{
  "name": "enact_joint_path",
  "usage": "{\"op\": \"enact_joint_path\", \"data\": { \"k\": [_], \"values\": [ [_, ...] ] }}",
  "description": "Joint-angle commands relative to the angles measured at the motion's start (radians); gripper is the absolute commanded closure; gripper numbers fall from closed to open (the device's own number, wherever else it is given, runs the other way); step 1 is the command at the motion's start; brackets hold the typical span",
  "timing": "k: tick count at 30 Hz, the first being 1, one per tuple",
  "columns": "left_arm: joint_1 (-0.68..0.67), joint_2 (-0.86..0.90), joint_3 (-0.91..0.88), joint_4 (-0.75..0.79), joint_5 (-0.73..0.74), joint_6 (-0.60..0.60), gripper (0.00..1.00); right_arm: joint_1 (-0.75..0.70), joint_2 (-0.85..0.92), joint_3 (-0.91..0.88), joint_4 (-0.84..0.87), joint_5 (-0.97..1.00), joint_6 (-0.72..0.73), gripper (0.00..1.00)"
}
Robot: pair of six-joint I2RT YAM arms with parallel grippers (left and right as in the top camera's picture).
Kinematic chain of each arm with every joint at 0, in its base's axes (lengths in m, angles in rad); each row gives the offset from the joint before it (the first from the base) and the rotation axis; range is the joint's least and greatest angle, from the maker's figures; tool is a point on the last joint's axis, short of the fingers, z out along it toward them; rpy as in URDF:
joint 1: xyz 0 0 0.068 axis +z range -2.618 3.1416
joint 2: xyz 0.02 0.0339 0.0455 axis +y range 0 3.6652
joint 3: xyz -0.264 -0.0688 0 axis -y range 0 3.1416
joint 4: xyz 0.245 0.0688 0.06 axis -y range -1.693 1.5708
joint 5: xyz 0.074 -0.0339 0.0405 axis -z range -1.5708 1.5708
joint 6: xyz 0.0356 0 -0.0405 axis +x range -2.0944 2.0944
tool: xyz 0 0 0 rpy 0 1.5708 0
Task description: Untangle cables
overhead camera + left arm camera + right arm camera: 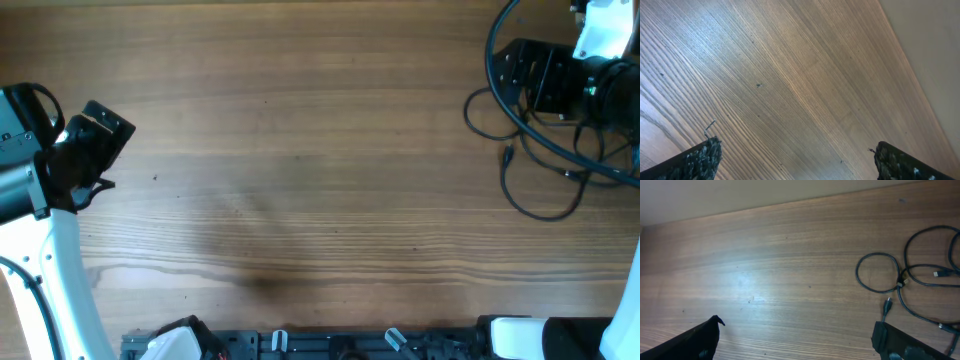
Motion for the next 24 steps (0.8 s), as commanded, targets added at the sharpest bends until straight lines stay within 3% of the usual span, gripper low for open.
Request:
{"op": "enact_joint_path", "data": {
  "k": [1,11,15,24],
  "values": [
    [0.004,-0.001,0.004,0.002,-0.006,-0.003,0.00,0.000,0.008,-0.001,-0.005,0.022,0.000,0.00],
    [0.004,-0.001,0.004,0.002,-0.006,-0.003,0.00,0.000,0.000,-0.001,0.009,0.095,0.000,0.00],
    [0.004,-0.001,0.004,0.002,-0.006,-0.003,0.00,0.000,-0.046,-0.036,0.088,0.135,0.001,0.00],
    [0.004,-0.001,0.004,0.002,-0.006,-0.003,0.00,0.000,-0.335,-0.578,0.553,0.135,-0.003,0.00]
  ]
}}
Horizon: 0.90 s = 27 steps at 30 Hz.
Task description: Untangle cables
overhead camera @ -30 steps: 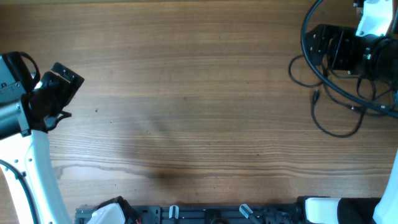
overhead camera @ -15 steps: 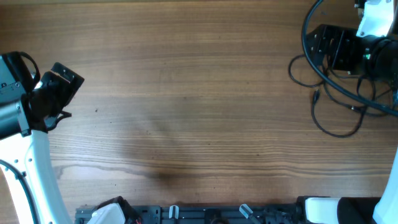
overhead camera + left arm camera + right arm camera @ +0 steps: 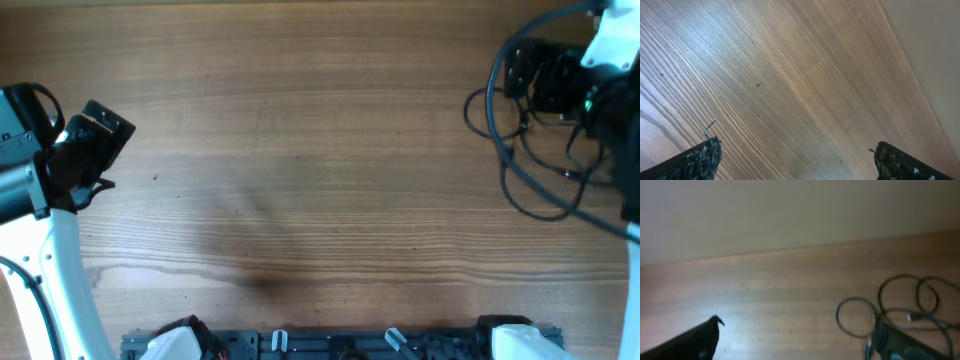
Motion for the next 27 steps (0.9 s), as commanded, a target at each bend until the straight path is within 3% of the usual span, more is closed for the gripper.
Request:
{"op": "enact_joint_path", "data": {
  "k": [1,13,27],
  "values": [
    [0.004,-0.001,0.004,0.002,-0.006,-0.003,0.00,0.000,-0.100,-0.168,0.107,0.018,0.001,0.00],
    [0.004,-0.001,0.004,0.002,-0.006,-0.003,0.00,0.000,-0.427,-0.660,0.496,0.003,-0.005,0.00],
    [0.004,-0.001,0.004,0.002,-0.006,-0.003,0.00,0.000,-0.921,-1.310,0.973,0.003,-0.131,0.00]
  ]
}}
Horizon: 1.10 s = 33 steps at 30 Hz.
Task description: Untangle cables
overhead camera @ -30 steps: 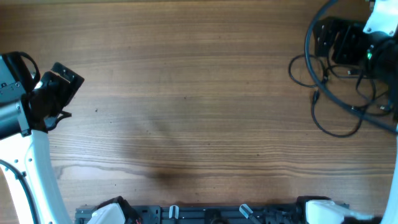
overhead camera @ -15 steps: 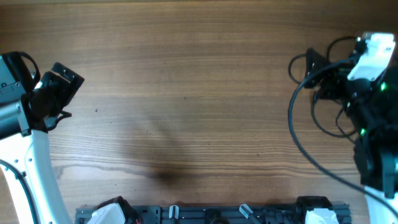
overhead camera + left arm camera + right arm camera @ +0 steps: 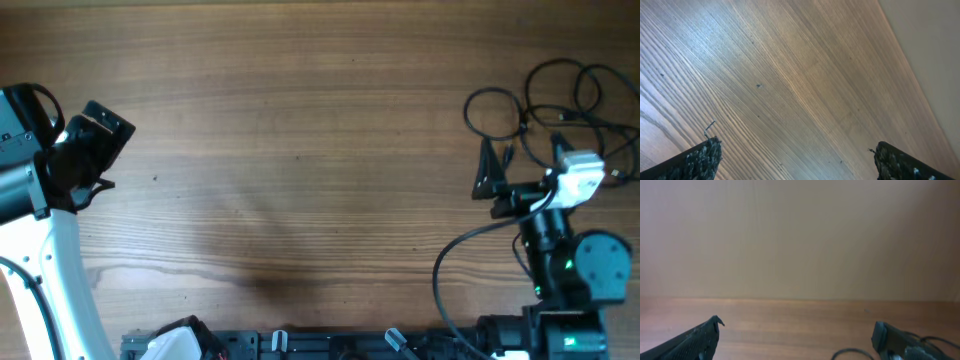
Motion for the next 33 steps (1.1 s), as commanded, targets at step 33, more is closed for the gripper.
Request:
{"op": "enact_joint_path", "data": {
  "k": [33],
  "values": [
    [0.004,-0.001,0.004,0.002,-0.006,-0.003,0.00,0.005,-0.415,-0.523,0.092,-0.020,-0.032,0.00]
  ]
}}
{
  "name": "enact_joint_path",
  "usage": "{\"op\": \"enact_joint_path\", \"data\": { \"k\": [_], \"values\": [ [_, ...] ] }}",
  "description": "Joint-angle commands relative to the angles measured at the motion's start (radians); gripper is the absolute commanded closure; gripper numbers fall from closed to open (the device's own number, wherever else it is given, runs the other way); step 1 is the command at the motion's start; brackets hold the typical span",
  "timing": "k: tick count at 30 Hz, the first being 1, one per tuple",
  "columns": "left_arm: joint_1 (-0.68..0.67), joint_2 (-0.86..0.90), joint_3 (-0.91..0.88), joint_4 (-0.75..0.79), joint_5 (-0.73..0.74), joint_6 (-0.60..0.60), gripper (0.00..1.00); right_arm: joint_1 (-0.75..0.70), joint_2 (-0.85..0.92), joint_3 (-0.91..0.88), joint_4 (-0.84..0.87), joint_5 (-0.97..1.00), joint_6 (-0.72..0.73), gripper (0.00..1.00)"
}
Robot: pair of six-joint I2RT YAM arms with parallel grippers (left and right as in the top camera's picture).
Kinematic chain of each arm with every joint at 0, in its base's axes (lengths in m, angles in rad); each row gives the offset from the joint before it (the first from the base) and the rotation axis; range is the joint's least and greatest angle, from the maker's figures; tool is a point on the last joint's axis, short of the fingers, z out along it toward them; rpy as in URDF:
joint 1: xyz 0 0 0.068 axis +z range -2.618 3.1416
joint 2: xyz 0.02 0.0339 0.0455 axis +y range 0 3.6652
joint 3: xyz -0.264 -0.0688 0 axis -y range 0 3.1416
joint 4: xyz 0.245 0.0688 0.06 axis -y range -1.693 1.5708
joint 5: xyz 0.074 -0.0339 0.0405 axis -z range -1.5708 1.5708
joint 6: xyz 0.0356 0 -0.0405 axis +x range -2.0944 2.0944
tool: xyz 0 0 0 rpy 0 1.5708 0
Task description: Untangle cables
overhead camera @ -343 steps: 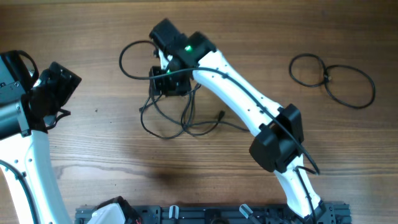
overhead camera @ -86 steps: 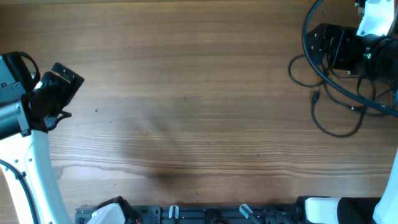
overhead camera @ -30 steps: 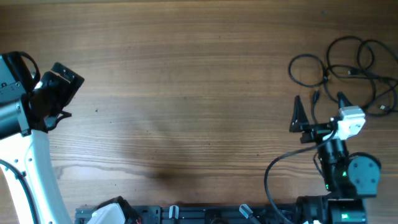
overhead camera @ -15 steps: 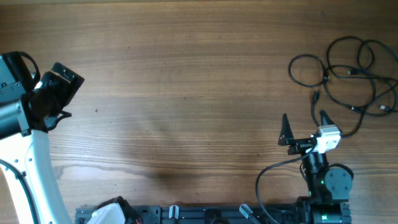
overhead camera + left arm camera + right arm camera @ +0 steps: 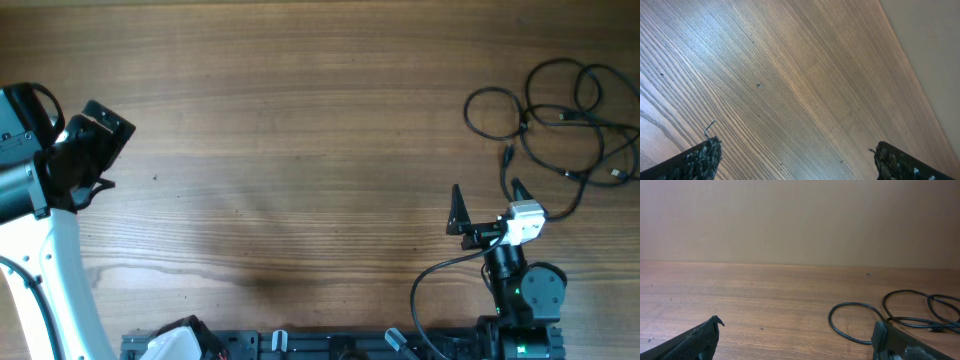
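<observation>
Black cables point(image 5: 524, 120) lie tangled in loose loops at the far right of the wooden table point(image 5: 300, 150). My right gripper point(image 5: 487, 196) stands open on the near side of them, apart from the pile, its fingers pointing toward the far edge. In the right wrist view the gripper point(image 5: 796, 340) is empty, and a cable loop point(image 5: 830, 320) lies on the table ahead, to the right. At the left edge my left gripper point(image 5: 108, 150) is open and far from the cables. Its wrist view shows the gripper point(image 5: 797, 160) over bare wood.
A dark rail point(image 5: 340, 345) with the arm bases runs along the table's near edge. The right arm's own black lead point(image 5: 425, 290) curves down beside its base. A plain beige wall point(image 5: 800, 220) stands behind the table's far edge.
My right gripper has drawn back toward the near edge and a little to the left. Its camera now looks along the table at the cables instead of at the wall. The left arm is unchanged.
My right gripper was open over the cable pile at the far right corner, and still there at the second moment, tilted up. Then it stood on the near side of the pile, with the cables lying uncovered. Now it is further back. The left arm stayed still throughout.
</observation>
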Motion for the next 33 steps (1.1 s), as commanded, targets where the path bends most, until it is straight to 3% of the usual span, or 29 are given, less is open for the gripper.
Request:
{"op": "enact_joint_path", "data": {
  "k": [1,16,22,25,28,33],
  "values": [
    [0.004,-0.002,0.004,0.002,-0.006,-0.003,0.00,0.004,-0.013,-0.002,0.003,-0.015,-0.006,0.00],
    [0.004,-0.002,0.004,-0.005,-0.010,0.013,0.00,0.004,-0.013,-0.002,0.003,-0.015,-0.006,0.00],
    [-0.082,-0.113,-0.031,0.076,0.037,0.211,0.00,0.004,-0.013,-0.002,0.003,-0.015,-0.006,0.00],
    [-0.179,-0.281,-0.183,0.257,0.047,0.298,0.00,0.004,-0.013,-0.002,0.003,-0.015,-0.006,0.00],
    [-0.236,-0.552,-0.454,0.479,0.052,0.298,0.00,0.004,-0.013,-0.002,0.003,-0.015,-0.006,0.00],
    [-0.277,-0.899,-0.823,0.711,0.087,0.298,0.00,0.004,-0.013,-0.002,0.003,-0.015,-0.005,0.00]
  ]
}}
